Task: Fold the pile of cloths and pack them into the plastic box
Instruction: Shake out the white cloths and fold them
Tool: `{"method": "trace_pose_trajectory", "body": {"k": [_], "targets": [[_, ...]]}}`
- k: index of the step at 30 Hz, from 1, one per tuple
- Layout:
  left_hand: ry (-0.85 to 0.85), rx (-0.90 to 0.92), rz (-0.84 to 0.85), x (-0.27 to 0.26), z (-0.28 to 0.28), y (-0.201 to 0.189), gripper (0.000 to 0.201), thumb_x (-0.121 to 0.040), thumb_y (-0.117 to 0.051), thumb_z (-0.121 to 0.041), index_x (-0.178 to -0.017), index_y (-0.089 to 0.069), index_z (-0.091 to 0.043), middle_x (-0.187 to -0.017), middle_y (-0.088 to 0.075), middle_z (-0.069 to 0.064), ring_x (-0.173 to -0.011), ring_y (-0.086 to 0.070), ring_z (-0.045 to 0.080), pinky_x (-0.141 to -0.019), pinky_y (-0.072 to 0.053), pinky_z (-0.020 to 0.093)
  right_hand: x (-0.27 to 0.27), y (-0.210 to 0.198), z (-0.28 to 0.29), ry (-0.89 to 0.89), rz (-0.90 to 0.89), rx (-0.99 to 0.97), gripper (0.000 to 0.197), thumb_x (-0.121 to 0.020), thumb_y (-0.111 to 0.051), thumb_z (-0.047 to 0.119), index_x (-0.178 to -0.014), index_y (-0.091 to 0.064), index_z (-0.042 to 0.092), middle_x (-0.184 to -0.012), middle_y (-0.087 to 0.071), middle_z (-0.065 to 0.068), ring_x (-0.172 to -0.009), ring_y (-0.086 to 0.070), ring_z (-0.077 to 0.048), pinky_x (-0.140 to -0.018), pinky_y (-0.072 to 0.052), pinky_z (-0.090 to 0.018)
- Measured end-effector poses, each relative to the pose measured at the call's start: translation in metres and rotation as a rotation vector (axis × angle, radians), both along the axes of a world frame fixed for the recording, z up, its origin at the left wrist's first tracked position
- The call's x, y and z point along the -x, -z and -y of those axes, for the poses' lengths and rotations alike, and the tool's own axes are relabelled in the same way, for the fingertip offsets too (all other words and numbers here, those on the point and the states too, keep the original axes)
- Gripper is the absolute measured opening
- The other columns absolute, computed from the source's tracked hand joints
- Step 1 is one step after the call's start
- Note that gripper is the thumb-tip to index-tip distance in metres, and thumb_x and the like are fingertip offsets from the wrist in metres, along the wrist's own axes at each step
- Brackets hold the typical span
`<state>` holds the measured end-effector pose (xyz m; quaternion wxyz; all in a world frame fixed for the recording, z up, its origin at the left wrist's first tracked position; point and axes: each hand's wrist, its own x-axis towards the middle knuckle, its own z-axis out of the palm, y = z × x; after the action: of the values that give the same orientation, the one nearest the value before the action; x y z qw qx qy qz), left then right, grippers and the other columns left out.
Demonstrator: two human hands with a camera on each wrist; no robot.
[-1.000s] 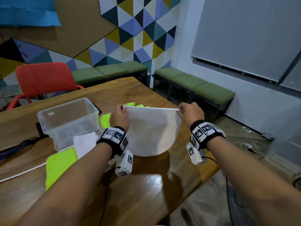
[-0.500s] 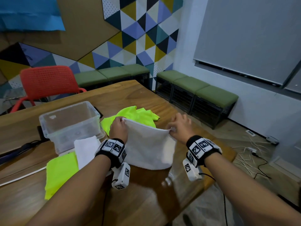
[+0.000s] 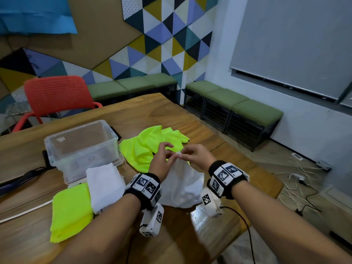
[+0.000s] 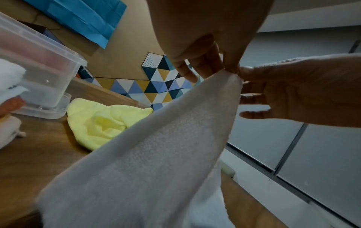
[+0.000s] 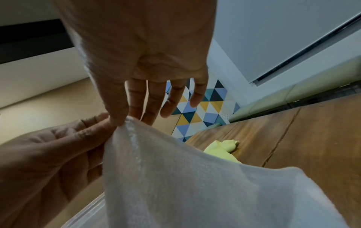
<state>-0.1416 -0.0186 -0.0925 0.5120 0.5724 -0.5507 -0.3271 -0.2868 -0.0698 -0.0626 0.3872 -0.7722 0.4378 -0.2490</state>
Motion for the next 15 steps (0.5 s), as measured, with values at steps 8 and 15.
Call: {"method": "trace_pose_trajectory", "body": {"k": [8, 15], "targets": [[0.079, -0.086, 0.247, -0.006, -0.008, 0.023, 0.019, -0.091, -0.058, -0.018, -0.107, -0.051, -0.012, -0.080, -0.058, 0.000, -0.077, -0.057, 0.018, -0.065, -0.040, 0.026, 0.004, -0.008, 0.014, 0.089, 0.073, 0.158, 0.010, -0.089, -0.060, 0.010, -0.080, -0.056, 0.014, -0.071, -0.051, 0.008, -0.064, -0.048, 0.001, -0.061, -0.037, -0.008], [0.131, -0.262, 0.463, -0.013, -0.008, 0.048, 0.027, -0.092, -0.051, -0.012, -0.115, -0.057, 0.001, -0.111, -0.063, 0.020, -0.104, -0.058, 0.031, -0.080, -0.041, 0.034, 0.019, -0.016, 0.033, 0.329, 0.179, 0.211, 0.010, -0.090, -0.052, 0.008, -0.092, -0.057, 0.017, -0.076, -0.052, 0.006, -0.075, -0.049, -0.012, -0.071, -0.041, -0.025]]}}
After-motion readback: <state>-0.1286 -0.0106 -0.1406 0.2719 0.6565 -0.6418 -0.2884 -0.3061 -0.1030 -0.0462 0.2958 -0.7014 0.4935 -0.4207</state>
